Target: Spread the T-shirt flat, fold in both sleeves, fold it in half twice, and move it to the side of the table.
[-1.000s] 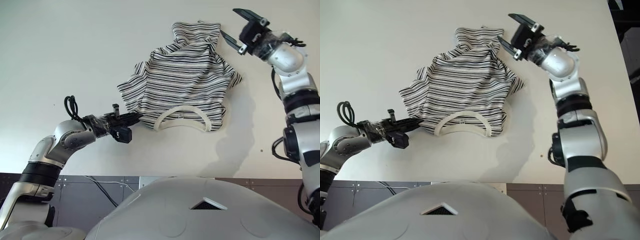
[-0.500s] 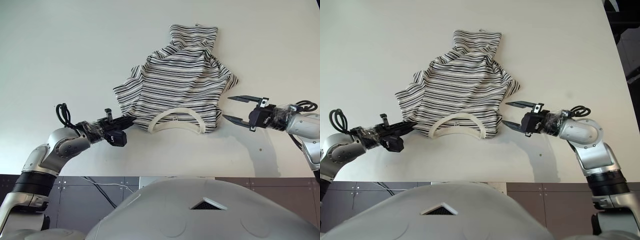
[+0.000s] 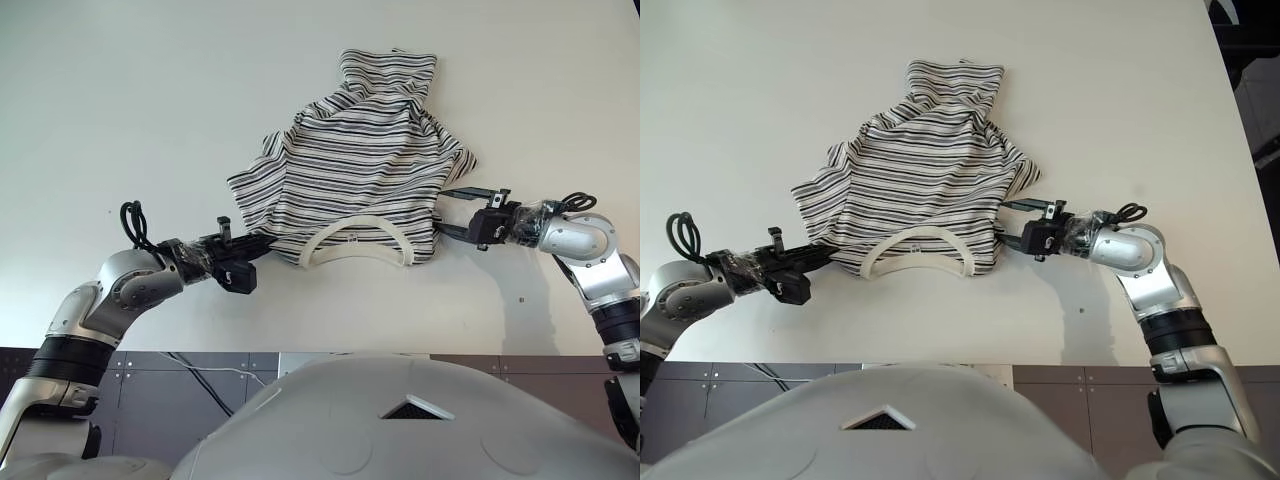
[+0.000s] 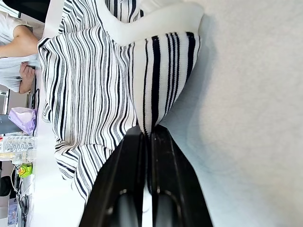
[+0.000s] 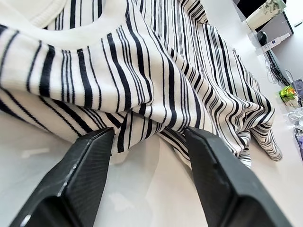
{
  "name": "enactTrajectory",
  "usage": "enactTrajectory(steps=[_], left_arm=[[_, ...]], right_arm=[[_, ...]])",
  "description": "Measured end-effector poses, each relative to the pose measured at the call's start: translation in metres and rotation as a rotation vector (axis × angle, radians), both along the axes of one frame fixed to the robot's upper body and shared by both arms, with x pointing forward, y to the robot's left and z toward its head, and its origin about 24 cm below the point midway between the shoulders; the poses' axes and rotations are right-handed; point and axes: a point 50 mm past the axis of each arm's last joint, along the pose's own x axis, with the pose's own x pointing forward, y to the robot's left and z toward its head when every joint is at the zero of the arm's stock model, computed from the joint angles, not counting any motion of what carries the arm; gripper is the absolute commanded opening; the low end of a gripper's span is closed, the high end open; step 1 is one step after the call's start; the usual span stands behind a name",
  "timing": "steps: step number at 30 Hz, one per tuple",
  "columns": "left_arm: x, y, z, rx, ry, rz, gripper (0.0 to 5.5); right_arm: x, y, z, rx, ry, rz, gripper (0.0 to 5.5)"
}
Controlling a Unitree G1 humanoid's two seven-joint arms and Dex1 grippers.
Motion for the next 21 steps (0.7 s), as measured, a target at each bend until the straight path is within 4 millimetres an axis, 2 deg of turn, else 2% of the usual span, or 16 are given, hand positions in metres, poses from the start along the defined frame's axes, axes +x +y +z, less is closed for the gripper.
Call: enactTrajectory(steps=[3, 4, 6, 8, 11, 14, 16, 18, 21], left_arm=[[-0.004, 0.002, 0.0, -0.008, -0.003, 0.018, 0.12], [-0.007, 0.002, -0.001, -0.017, -0.004, 0.03, 0.12], [-0.012, 0.001, -0.001, -0.028, -0.003, 0.043, 0.12], [-0.013, 0.001, -0.001, -0.032, -0.007, 0.051, 0.12], [-0.013, 0.001, -0.001, -0.03, -0.008, 0.051, 0.12], [-0.011, -0.001, -0.001, -0.026, -0.014, 0.038, 0.12], [-0.008, -0.002, 0.0, -0.025, -0.018, 0.031, 0.12], [-0.007, -0.002, 0.0, -0.022, -0.017, 0.025, 0.12], [-0.005, -0.002, 0.0, -0.02, -0.016, 0.015, 0.12]], right_arm=[[-0.026, -0.016, 0.012, -0.079, 0.08, 0.041, 2.74], [-0.041, -0.021, 0.017, -0.11, 0.143, 0.054, 2.74], [-0.059, -0.017, 0.023, -0.109, 0.249, 0.061, 2.74], [-0.063, -0.001, 0.035, -0.02, 0.306, 0.051, 2.74], [-0.05, -0.001, 0.045, 0.021, 0.289, -0.015, 2.74], [-0.009, -0.018, 0.051, 0.024, 0.15, -0.169, 2.74], [0.009, -0.028, 0.047, 0.009, 0.093, -0.241, 2.74], [0.015, -0.03, 0.039, 0.004, 0.08, -0.261, 2.74], [0.015, -0.028, 0.018, 0.01, 0.119, -0.263, 2.74]])
